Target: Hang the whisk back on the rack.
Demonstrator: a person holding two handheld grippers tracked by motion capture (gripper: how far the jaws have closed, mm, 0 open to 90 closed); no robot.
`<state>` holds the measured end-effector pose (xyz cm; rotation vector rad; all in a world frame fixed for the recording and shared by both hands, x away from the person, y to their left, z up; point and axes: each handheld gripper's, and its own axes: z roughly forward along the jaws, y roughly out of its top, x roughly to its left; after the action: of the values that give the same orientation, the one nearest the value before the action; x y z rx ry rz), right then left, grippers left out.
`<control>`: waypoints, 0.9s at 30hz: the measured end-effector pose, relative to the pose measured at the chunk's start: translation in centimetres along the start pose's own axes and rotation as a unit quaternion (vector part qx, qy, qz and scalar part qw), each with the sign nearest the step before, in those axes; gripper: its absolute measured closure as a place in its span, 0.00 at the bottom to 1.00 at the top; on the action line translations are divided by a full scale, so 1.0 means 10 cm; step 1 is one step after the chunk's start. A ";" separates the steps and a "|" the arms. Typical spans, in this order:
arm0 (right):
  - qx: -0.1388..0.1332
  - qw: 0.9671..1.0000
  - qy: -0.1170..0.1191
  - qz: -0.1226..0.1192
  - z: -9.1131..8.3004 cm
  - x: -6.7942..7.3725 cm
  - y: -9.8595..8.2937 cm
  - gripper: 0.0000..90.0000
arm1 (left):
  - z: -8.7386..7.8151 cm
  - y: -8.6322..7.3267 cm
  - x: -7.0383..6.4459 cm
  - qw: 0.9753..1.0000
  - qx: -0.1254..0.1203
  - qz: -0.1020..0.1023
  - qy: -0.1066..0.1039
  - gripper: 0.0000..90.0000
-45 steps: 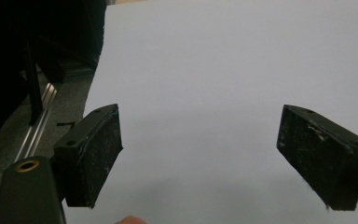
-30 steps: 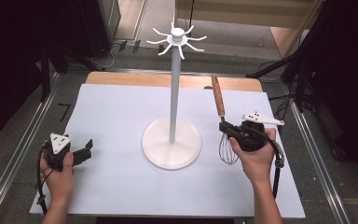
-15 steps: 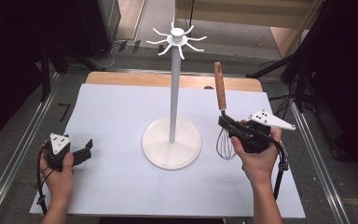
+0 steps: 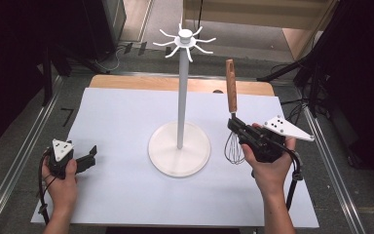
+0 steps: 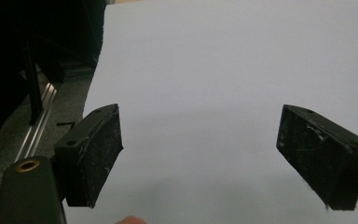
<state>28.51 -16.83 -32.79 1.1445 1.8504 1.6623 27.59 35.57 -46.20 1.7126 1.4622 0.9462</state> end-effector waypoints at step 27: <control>-0.075 0.996 0.047 -0.022 -0.05 0.15 0.08 0.93 | -0.01 0.00 0.00 1.000 -0.003 -0.001 0.000 0.17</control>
<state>27.51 -15.95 -31.60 0.9714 1.7580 1.8249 27.53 35.61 -46.18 1.7071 1.4578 0.9485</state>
